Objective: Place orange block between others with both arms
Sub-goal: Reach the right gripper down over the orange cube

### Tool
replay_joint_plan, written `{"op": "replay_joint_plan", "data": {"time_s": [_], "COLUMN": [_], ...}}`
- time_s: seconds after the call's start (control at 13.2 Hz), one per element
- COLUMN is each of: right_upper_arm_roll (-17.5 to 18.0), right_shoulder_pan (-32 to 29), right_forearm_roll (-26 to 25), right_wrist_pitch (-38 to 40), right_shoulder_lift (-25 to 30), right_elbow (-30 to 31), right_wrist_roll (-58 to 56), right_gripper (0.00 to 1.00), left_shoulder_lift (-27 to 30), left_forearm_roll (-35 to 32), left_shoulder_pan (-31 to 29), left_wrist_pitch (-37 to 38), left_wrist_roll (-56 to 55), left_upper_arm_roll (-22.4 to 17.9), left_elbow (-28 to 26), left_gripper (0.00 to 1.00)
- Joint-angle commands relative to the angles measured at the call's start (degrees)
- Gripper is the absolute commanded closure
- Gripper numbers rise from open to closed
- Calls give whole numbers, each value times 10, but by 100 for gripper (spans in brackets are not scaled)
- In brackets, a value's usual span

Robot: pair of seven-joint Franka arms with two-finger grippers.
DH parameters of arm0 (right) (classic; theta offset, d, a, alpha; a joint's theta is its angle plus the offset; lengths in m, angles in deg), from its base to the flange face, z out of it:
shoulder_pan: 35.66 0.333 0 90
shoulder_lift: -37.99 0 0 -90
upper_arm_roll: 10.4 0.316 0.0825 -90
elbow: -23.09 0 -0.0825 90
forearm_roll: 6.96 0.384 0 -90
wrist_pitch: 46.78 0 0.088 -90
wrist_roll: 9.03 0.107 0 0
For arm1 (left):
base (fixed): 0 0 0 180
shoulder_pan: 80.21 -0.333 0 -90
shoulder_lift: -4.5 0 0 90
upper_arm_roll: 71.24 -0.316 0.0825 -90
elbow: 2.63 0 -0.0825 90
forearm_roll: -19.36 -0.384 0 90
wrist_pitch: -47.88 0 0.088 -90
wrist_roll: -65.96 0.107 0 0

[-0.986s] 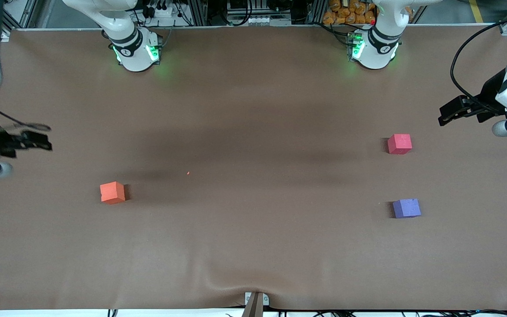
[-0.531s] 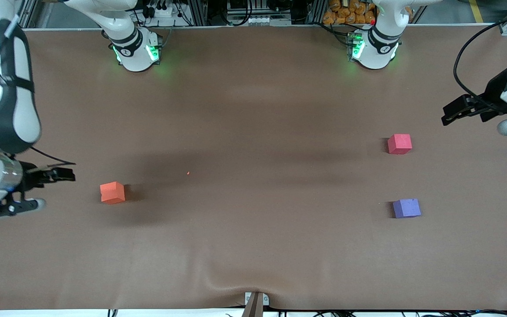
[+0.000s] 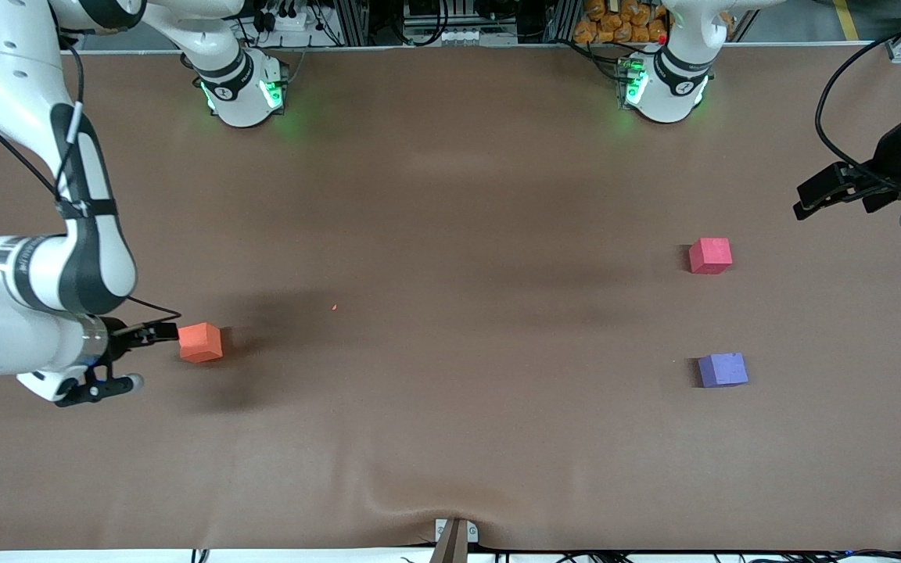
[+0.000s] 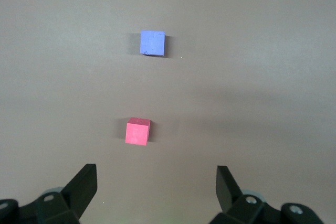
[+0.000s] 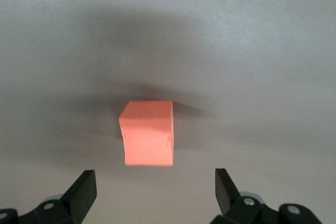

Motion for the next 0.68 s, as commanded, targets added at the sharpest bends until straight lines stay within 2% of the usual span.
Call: {"op": "replay_joint_plan", "data": {"time_s": [0.0,0.15,0.61], "right_upper_arm_roll": [-2,-2,-2], "right_shoulder_pan": [8,14,15], "right_forearm_roll": [11,11,17], "right_wrist_pitch": [-50,-89,-89], "right_shoulder_lift": [-23,-30,-43], "right_elbow": [16,38,51], "right_wrist_roll": [-10,-10,-13], "right_gripper": [0,0,0], "left_shoulder_lift": [1,8,8], "left_forearm_roll": [8,8,8], "left_shoulder_pan": [-3,-2,-2], "left_wrist_pitch": [8,23,23], "left_wrist_roll": [13,12,12], "left_upper_arm_roll": [1,5,5], "left_elbow": [3,6,8], "left_gripper": [0,0,0]}}
